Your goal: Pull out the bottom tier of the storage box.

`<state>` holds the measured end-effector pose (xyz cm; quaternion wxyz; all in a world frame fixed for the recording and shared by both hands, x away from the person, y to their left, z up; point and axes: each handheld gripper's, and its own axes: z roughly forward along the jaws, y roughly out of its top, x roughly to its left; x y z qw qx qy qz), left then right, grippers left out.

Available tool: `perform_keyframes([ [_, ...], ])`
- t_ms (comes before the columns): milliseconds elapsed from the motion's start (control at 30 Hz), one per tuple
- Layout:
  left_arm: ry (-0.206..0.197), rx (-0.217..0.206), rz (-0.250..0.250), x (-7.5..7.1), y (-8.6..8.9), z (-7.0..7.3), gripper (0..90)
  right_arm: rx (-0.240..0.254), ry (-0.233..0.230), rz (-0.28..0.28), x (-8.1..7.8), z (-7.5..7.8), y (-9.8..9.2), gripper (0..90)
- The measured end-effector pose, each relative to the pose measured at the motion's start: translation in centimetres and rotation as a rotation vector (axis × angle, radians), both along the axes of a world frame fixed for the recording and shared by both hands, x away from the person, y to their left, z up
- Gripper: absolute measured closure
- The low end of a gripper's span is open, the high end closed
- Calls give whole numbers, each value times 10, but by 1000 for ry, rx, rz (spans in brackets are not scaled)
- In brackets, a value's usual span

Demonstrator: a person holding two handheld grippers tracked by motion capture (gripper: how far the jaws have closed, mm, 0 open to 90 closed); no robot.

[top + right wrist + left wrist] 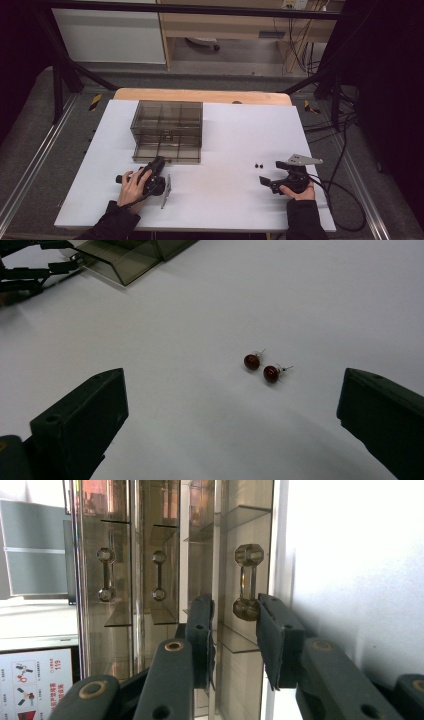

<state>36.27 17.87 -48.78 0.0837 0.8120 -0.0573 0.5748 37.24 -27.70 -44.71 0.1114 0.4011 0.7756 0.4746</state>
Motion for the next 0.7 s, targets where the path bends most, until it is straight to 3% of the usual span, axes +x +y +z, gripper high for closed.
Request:
perform_keyframes([
  [700, 12, -4, -8, -2, 1, -2, 680, 1, 1, -1, 0, 0, 0, 6],
])
